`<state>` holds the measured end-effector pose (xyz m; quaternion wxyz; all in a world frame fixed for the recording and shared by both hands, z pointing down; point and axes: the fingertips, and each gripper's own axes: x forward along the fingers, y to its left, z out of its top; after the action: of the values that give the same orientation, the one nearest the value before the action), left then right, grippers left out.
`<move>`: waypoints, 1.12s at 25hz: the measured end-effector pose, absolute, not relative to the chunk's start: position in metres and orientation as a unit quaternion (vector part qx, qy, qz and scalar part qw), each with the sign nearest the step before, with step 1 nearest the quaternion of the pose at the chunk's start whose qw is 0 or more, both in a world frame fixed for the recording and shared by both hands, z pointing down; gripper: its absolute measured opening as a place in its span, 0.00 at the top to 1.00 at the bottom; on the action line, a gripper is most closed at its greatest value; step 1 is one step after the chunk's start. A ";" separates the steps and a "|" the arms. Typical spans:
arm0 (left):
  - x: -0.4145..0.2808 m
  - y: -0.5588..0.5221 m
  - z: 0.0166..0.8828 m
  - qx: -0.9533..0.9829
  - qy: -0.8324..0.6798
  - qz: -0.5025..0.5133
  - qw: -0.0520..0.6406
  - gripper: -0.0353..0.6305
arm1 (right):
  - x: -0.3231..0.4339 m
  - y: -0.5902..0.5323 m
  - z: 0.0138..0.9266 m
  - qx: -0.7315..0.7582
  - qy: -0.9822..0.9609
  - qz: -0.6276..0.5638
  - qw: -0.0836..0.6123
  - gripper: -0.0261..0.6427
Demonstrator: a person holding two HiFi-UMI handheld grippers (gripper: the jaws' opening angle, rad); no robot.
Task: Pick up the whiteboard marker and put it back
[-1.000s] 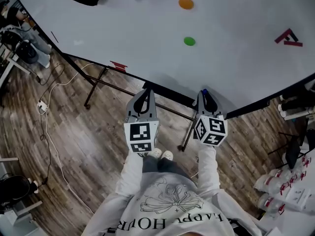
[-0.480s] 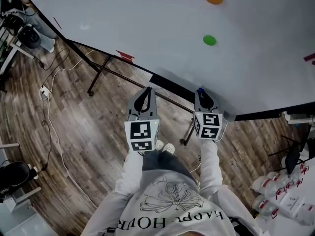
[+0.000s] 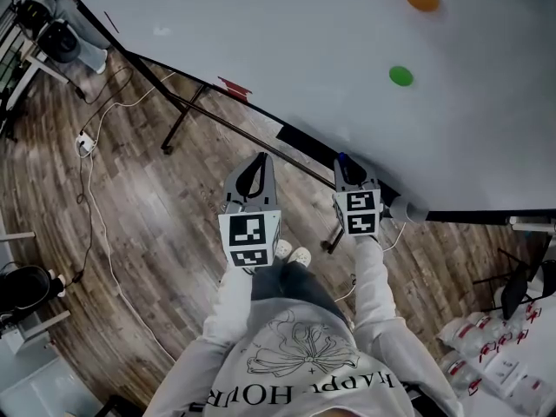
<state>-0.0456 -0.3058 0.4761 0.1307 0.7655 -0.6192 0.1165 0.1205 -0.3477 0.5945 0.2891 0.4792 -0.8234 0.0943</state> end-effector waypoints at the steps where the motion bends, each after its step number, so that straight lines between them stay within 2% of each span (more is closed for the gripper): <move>1: -0.048 -0.305 0.478 0.764 -0.621 0.118 0.132 0.93 | 0.116 -0.349 0.599 0.470 -0.826 0.090 0.297 0.87; 19: -0.066 -0.302 0.493 0.746 -0.638 0.121 0.149 0.93 | 0.094 -0.355 0.602 0.408 -0.783 -0.053 0.467 0.87; 28: -0.069 -0.303 0.495 0.743 -0.641 0.122 0.151 0.93 | 0.100 -0.359 0.643 0.383 -0.784 -0.008 0.489 0.86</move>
<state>-0.0688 -0.3029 0.4948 0.1515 0.7425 -0.6409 0.1225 0.1000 -0.3594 0.6433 0.4894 0.3825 -0.7836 -0.0076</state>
